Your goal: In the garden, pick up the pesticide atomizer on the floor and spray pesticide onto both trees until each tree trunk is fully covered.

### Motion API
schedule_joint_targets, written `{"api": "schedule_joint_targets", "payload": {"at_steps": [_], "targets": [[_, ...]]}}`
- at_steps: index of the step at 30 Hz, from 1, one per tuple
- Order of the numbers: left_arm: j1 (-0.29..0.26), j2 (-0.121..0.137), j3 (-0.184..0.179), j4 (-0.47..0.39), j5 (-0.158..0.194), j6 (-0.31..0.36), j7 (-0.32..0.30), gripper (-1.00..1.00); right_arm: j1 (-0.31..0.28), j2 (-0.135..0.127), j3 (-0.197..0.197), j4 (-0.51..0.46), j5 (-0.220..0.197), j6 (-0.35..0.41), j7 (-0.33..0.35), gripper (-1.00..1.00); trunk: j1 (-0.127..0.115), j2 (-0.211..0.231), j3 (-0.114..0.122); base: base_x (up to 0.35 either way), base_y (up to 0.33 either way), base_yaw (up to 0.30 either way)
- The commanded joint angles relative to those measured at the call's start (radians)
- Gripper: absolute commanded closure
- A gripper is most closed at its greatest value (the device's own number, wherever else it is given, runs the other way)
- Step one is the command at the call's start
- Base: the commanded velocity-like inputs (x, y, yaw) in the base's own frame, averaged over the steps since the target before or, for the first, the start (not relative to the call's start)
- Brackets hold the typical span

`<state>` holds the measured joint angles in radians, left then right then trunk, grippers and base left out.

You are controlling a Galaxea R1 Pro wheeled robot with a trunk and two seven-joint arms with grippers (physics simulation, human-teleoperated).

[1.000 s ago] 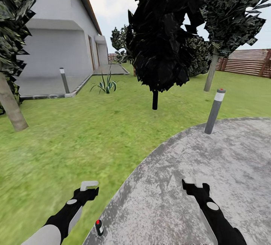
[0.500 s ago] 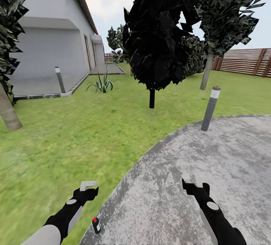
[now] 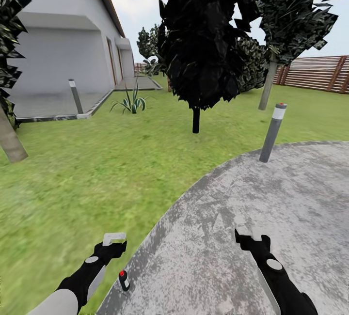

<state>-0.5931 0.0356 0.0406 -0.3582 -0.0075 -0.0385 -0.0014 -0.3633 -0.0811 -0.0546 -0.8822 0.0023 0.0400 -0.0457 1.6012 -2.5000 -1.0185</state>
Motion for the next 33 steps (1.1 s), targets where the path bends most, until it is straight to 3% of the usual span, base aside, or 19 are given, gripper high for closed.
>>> {"api": "schedule_joint_targets", "payload": {"at_steps": [1,13,25,27,30,33], "targets": [[-0.001,0.000,0.002,0.001,-0.001,-0.004,0.000,-1.00,0.000,0.000,0.001,-0.001,0.001,0.004,-0.003,-1.00,0.000,-0.001,-0.007,0.000,0.000,0.000],[-0.001,0.000,0.001,0.001,-0.002,-0.004,0.000,-1.00,0.000,0.000,-0.001,-0.002,0.000,0.004,-0.003,-1.00,0.006,-0.003,-0.072,0.000,0.000,-0.003],[0.000,0.000,0.001,0.002,-0.003,-0.010,0.000,-1.00,0.000,0.000,-0.001,-0.003,-0.001,0.004,-0.003,-1.00,0.011,-0.006,-0.135,0.000,0.000,-0.158],[0.001,0.000,0.000,0.007,-0.003,-0.051,0.000,-1.00,0.000,0.000,0.000,-0.003,-0.001,0.003,-0.003,-1.00,0.012,-0.007,-0.145,0.000,0.000,-0.155],[0.003,0.000,-0.001,0.023,-0.003,-0.169,0.000,-1.00,0.000,0.000,0.001,-0.003,-0.001,0.003,-0.003,-1.00,0.013,-0.007,-0.158,0.000,0.000,-0.050],[0.004,0.000,-0.001,0.034,-0.003,-0.199,0.000,-1.00,0.000,0.000,0.001,-0.003,-0.001,0.003,-0.003,-1.00,0.015,-0.008,-0.170,0.000,0.000,-0.017]]}}
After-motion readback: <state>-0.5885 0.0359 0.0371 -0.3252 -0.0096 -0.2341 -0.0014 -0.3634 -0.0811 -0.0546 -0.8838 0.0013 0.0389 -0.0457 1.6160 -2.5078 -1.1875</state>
